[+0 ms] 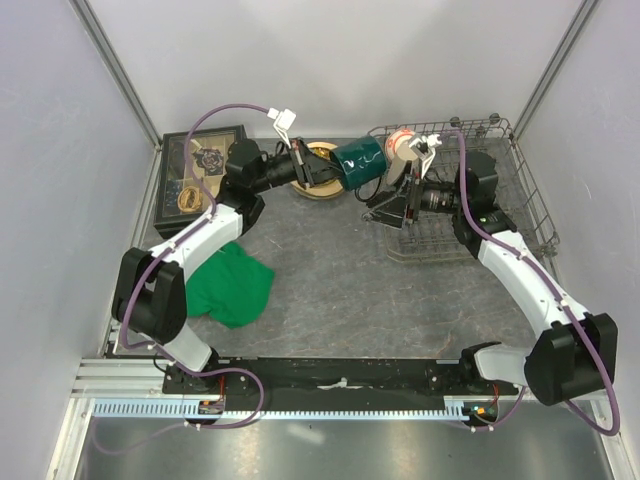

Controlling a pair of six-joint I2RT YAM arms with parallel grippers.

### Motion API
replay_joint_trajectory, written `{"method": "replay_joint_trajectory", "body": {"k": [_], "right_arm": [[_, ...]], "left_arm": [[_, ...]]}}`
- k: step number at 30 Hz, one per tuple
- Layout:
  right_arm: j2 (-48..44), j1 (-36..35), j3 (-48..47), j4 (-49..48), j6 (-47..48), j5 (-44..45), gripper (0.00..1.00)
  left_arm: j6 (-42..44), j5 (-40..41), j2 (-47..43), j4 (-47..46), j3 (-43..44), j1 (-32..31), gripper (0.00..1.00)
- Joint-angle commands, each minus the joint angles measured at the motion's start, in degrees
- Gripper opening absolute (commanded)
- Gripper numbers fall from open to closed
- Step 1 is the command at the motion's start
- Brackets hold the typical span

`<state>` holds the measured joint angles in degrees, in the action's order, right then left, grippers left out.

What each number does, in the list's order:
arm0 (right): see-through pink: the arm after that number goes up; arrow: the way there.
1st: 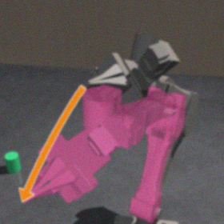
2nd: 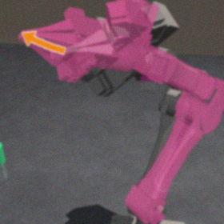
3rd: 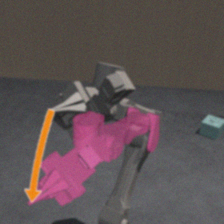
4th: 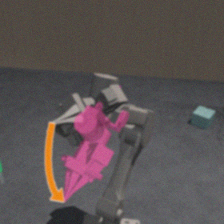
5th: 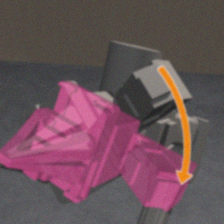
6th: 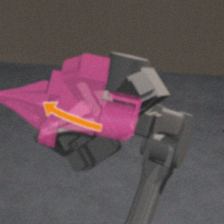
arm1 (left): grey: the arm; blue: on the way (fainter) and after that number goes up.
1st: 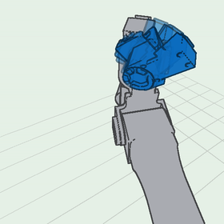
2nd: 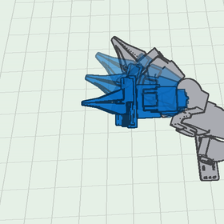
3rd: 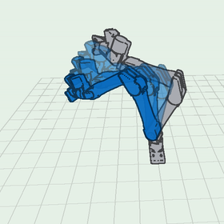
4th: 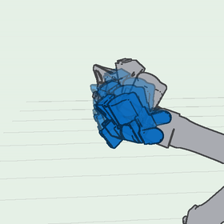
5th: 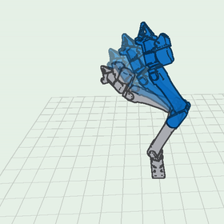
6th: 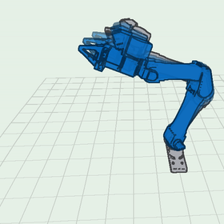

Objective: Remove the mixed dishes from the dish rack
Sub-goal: Place the cup at the center of the board.

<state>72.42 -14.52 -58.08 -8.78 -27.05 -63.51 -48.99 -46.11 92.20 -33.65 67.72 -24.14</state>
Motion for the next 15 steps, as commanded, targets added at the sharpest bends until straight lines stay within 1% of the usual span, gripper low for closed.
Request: {"method": "replay_joint_trajectory", "body": {"k": [1,6,7,9,10,14,15], "right_arm": [[-2.81,-0.33,-0.63,3.49,6.12,0.92,0.77],[-3.52,-0.24,-2.29,13.05,14.11,5.75,0.79],[-4.04,-0.33,-2.56,14.21,16.48,7.59,0.8],[-4.57,-0.33,-3.26,17.03,18.34,9.71,0.8],[-5.27,-0.33,-3.44,17.65,20.09,10.76,0.8],[-7.12,-0.24,-3.44,19.85,23.0,16.56,0.81],[-7.38,-0.33,-3.53,20.2,23.44,17.18,0.81]], "left_arm": [[3.28,2.16,-2.91,0.24,1.97,2.78,0.02],[10.4,3.56,-2.56,9.11,4.87,5.86,0.02],[11.8,3.57,-2.29,13.3,6.44,6.21,0.01],[17.07,4.53,-0.89,18.68,8.64,7.18,0.01],[20.66,4.8,-0.1,24.01,11.0,7.53,0.01],[28.41,6.38,3.15,35.47,15.15,8.84,0.01],[30.08,7.95,4.2,37.32,15.68,8.76,0.02]]}}
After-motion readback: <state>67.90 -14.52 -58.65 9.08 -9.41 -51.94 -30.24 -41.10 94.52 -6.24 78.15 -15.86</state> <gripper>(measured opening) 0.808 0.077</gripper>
